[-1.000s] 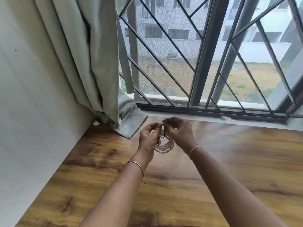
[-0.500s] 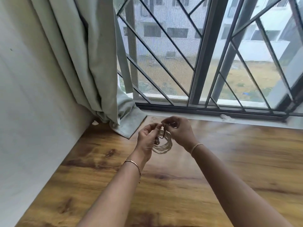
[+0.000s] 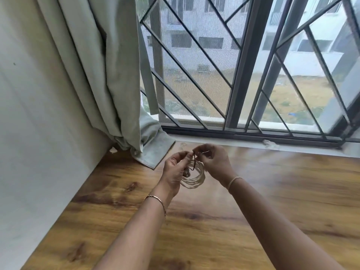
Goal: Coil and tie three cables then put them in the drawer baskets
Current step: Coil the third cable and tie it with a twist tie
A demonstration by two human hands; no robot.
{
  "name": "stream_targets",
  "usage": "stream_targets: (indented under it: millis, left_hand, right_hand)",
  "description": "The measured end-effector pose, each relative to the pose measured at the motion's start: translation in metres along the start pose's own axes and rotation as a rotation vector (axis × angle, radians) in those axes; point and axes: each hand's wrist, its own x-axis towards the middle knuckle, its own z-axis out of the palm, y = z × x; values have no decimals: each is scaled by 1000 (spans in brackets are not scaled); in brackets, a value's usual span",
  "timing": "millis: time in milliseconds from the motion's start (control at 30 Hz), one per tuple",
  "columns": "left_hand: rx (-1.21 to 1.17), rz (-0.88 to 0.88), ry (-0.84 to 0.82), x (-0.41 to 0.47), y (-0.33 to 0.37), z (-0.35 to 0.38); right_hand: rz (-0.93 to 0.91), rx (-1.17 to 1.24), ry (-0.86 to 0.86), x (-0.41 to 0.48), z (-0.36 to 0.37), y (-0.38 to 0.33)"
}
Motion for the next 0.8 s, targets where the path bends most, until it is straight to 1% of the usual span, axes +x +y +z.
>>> stream_targets:
  millis: [133,300,400,600,800]
  left_hand:
    - [21,-4,10,1,-1,0]
    - [42,16,28,0,1,1]
    - [28,24,39,0,1,2]
    - [15,12,49,-2,2,1]
    - [14,10,69,-4,1,2]
  right_hand:
    - [5,-7,-20,1,-1,0]
    - [-3,46,8,0,2,-4]
    - [10,11,23,0,4,-8]
    - [15,20,71,-2,7,-8]
    - [35,53,40,-6,8,-9]
